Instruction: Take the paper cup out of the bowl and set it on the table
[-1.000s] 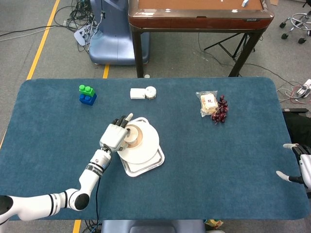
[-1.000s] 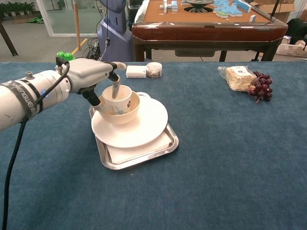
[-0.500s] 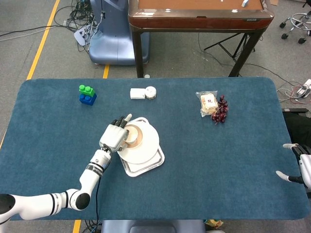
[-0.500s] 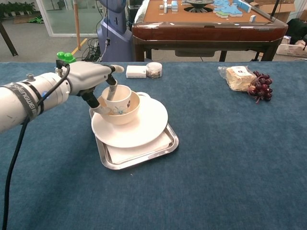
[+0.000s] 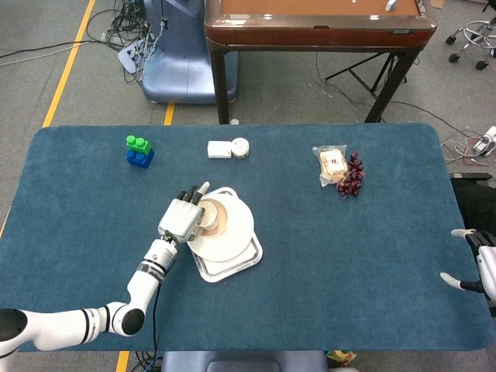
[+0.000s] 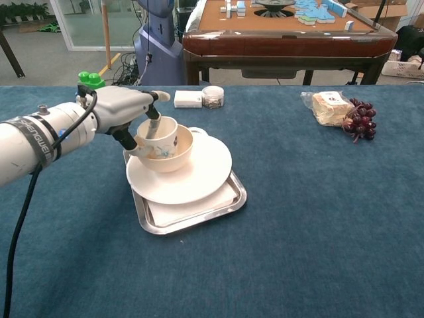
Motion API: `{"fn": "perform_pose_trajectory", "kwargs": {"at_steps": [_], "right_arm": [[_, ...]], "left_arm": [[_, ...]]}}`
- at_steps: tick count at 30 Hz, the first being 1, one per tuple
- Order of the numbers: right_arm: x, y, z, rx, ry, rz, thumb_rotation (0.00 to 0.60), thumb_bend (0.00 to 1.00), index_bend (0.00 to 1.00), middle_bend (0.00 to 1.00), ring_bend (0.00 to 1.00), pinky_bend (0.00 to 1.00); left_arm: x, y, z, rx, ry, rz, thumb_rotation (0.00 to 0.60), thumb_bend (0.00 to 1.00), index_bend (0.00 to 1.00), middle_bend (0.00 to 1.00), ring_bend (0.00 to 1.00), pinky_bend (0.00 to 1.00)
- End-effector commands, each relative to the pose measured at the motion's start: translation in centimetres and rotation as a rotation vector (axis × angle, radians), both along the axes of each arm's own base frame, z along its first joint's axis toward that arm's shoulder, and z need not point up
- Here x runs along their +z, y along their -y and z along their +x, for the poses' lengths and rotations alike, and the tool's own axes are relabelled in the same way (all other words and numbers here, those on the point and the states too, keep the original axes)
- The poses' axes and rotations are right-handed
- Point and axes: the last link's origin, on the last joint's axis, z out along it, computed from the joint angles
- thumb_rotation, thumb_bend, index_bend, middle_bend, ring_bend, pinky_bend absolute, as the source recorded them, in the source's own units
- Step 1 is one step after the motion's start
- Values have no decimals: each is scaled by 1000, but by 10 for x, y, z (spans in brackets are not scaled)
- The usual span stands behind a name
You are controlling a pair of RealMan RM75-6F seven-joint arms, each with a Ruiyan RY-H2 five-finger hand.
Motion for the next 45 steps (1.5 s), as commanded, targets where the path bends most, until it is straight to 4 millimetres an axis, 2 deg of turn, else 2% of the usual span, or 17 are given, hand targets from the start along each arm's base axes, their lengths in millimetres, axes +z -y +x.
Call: {"fn": "perform_pose_trajectory", "kwargs": {"at_steps": [1,17,32,38,45], "right_arm": [[0,0,0,0,0,0,600,0,265,271,192,370],[1,0,0,0,1,-2,600,0,265,271,192,370],[-1,1,-1,-4,-3,5,600,0,265,271,192,370],[-2,1,0,-4,-7,6,600,0,265,271,192,370],[-3,1,-1,-6,-11,7,600,0,265,271,192,370]], "left_arm": [[0,0,0,-2,0,1,600,332,597,0,0,149],[7,10,9,-48,-26,27,600,363,617,0,0,149],[59,20,24,-29,-93,141,600,362,616,0,0,149],[82,21,16,9,-133,185,600,361,613,0,0,149],[103,18,-8,91,-207,212,600,361,612,0,0,149]]}}
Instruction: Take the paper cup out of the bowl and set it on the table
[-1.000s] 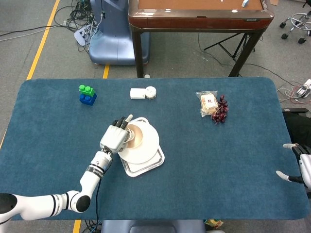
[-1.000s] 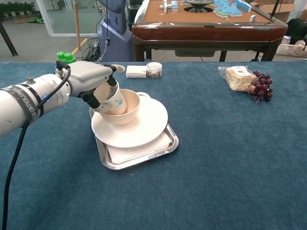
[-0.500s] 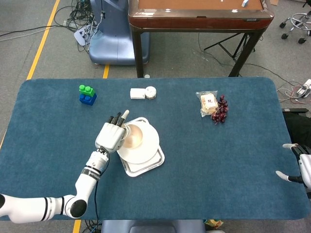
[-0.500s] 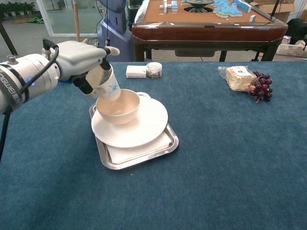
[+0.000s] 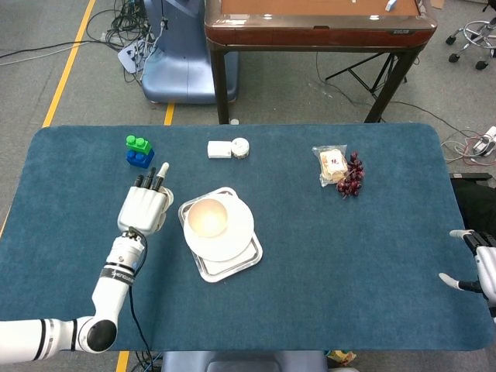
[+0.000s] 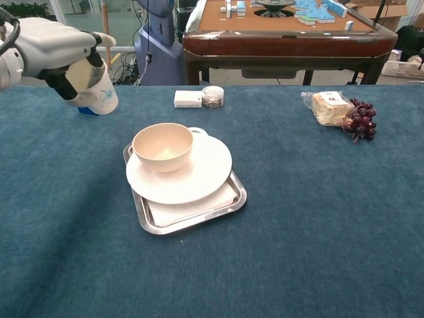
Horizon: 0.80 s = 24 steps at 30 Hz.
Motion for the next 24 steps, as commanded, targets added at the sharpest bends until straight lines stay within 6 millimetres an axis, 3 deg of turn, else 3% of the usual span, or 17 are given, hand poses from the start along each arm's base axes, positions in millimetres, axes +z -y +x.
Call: {"fn": "perform_pose_trajectory", "kwargs": {"at_steps": [1,16,24], "right_arm": [[0,0,0,-1,-1,1,600,0,265,272,192,370],[-1,1,0,-3,-5,0,600,0,264,271,192,370],[-1,0,0,0,-4,-1,600,0,264,271,192,370]], "left_arm": [[7,0,-13,47,-34,8,600,361,612,0,0,149],[16,-7,-75,232,-46,-36,600,361,613,0,0,145],[5,-4,-88,299,8,-131,600,361,613,0,0,139]]}}
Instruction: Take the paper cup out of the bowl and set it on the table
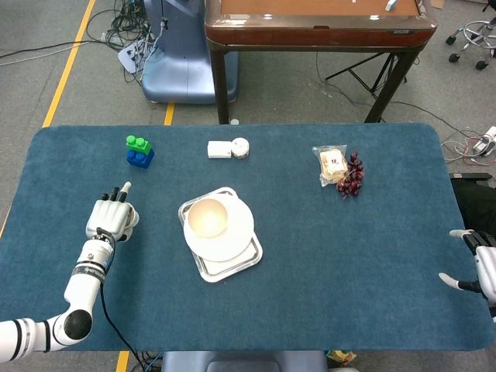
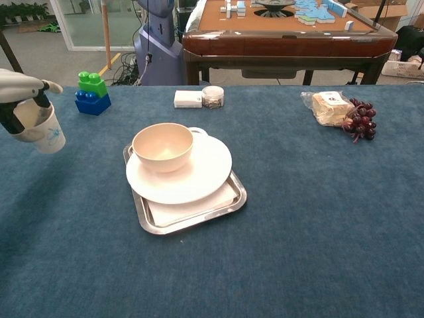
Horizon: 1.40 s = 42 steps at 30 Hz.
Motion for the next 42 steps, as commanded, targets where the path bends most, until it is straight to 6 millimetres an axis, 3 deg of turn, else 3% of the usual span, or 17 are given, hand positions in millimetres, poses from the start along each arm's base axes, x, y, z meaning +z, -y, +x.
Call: {"fn": "perform_pose_trajectory", "kwargs": {"at_steps": [1,11,25,42], "right_arm": [[0,0,0,0,0,0,600,0,264,271,192,370],[0,0,0,-1,0,-1,600,0,265,271,192,370],[0,0,-1,-3,-1,2,600,0,265,271,192,370],[-2,0,0,-3,-3,7,600,0,265,271,192,370]], "left_arm": [[-3,1,-4,22,12,-28,600,361,613,0,0,139],[-12,2,-11,48,30,-70,600,357,604,0,0,139],[-11,6,-17,53,37,-91,600,354,482,0,0,139],[15,37,-12,12,71,-63,600,354,436,0,0,139]]}}
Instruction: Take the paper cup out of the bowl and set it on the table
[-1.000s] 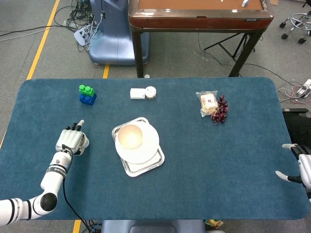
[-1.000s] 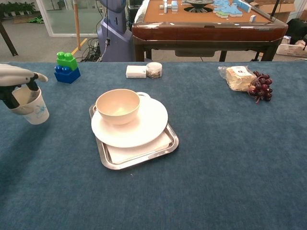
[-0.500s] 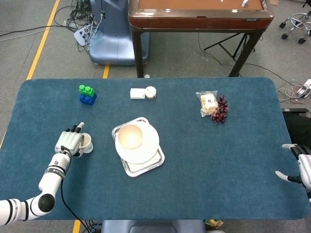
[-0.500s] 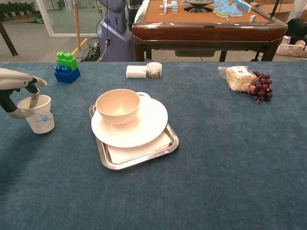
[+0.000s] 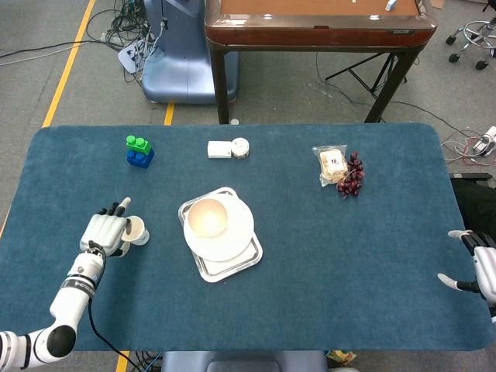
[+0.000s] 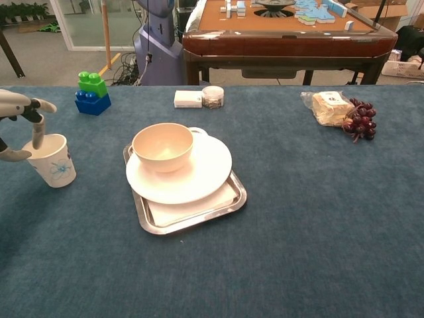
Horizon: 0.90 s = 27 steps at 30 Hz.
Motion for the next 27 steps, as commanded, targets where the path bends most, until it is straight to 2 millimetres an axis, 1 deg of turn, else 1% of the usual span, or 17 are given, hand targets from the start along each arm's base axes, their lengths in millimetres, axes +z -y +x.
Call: {"fn": "perform_pose_trajectory", "kwargs": {"at_steps": [1,9,15,19,24,27], "right_arm": [[1,0,0,-1,0,-3,600,0,265,271,192,370],[1,0,-1,-4,-4,-4,600,0,264,272,192,370],[-2,0,-1,-6,-13,2,600,0,264,271,192,370],[-5,1,-1,-9,-23,12,600,0,265,271,192,370],[-10,2,-1,-4,-37,25,600,0,265,271,192,370],[-13,2,-1,-3,-50,33,600,0,265,271,192,370]], "left_arm": [[8,9,-3,-5,24,20,600,354,436,0,0,139],[24,33,-25,-71,43,162,600,353,427,0,0,139],[33,54,-39,-126,84,275,600,350,394,0,0,139],[34,71,-49,-141,116,305,600,347,380,0,0,139],[33,89,-59,-185,108,343,600,346,376,0,0,139],[31,102,-68,-174,106,356,600,346,372,0,0,139]]}}
